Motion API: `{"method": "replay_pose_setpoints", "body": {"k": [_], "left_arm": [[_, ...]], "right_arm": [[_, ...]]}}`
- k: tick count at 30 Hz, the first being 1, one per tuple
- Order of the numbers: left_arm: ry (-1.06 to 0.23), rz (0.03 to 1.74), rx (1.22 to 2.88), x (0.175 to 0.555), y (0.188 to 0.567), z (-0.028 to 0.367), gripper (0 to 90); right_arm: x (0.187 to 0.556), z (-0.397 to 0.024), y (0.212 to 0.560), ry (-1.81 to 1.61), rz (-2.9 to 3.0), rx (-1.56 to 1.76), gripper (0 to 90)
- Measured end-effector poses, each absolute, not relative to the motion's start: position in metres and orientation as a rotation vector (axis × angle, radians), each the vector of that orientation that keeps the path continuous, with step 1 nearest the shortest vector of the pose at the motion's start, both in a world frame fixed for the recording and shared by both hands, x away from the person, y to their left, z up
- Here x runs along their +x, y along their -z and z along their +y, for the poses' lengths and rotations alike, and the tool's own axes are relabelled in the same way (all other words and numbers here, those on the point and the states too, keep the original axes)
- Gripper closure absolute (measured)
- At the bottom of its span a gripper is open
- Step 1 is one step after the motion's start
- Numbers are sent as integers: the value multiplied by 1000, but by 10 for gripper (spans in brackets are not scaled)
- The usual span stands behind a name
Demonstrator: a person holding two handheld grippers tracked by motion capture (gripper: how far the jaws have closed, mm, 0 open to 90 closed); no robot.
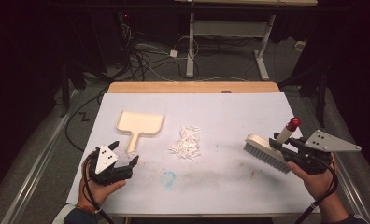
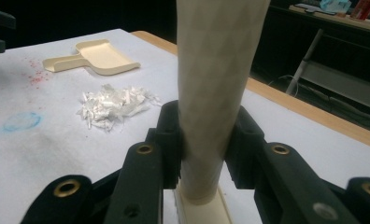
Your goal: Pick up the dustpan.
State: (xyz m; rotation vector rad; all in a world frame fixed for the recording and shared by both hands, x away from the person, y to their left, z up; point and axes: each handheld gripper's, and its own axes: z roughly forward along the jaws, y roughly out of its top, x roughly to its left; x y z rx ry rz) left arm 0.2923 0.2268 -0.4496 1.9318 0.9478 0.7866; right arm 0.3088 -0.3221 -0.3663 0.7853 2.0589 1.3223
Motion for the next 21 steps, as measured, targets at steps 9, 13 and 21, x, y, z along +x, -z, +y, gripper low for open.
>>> {"method": "replay_pose_setpoints", "body": {"k": [9, 13, 21], "left_arm": [[-775, 976, 1956, 292, 453, 233, 195], [-754, 1012, 1968, 294, 454, 237, 195], [-531, 1257, 1977, 347, 473, 238, 200]], "right_arm": [[309, -322, 367, -1319, 2060, 785, 709], [307, -319, 366, -1313, 2055, 778, 709], [310, -318, 367, -1305, 2065, 797, 709]]}}
